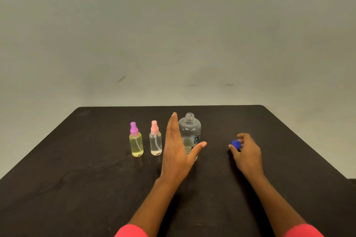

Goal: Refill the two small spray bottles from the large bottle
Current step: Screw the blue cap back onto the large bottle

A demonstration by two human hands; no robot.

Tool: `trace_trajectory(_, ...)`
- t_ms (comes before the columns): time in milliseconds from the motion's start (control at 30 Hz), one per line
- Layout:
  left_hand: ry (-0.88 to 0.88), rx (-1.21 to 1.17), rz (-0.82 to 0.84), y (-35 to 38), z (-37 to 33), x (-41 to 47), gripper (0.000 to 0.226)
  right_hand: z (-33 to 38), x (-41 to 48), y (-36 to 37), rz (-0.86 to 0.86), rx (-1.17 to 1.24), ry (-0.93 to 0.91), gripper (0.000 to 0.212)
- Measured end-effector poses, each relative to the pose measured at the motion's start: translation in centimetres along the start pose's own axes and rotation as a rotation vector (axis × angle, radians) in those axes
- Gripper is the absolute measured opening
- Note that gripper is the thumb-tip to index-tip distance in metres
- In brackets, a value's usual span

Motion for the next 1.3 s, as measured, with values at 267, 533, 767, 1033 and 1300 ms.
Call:
trace_trajectory(267,-0.256,-0.140,0.079,2.5,2.6,1.0,0.091,-0.1,-0.3,-0.9,-0.070,0.180,0.017,0.040)
trace_trajectory(533,-0.233,-0.108,0.068,2.3,2.1,0.1,0.083,0.2,-0.5,-0.5,-0.034,0.372,0.054,0.025)
trace_trajectory(767,-0.229,-0.099,0.097,2.4,2.2,-0.3,0.085,3.2,-1.5,0.9,0.045,0.736,0.142,0.020)
trace_trajectory(1033,-0.202,-0.106,0.101,2.3,1.8,-0.3,0.084,15.2,-1.6,-1.0,0.223,0.736,-0.182,0.025)
trace_trajectory(1300,-0.222,-0.145,0.109,2.6,2.4,-0.5,0.080,16.8,-2.4,0.3,0.320,0.485,-0.304,0.030)
Point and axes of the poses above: each hand's wrist, its own x-axis towards the middle knuckle, its own y-axis out of the palm, z = x × y, the point moved 7 cm from there along x, towards the middle knuckle, and after that the axes turned 3 degrees about x, right-handed, at the moved point
